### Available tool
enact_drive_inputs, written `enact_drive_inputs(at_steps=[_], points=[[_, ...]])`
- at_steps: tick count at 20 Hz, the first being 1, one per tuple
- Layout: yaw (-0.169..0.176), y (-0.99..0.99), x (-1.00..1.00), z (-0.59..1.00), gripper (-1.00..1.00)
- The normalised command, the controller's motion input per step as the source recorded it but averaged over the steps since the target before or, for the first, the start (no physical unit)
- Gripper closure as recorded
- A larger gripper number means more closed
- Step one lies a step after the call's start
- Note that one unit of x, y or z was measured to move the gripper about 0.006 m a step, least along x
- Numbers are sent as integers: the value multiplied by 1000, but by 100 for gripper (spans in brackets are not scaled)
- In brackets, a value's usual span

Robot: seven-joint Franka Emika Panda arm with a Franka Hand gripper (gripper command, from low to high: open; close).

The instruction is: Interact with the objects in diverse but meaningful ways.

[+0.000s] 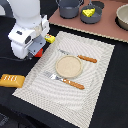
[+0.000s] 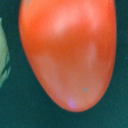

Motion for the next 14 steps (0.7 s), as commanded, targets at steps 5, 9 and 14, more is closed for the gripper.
enact_drive_inputs(at_steps=[5,9,14], points=[[-33,445,242,810,-100],[-16,471,293,618,-100],[-1,432,224,359,-100]])
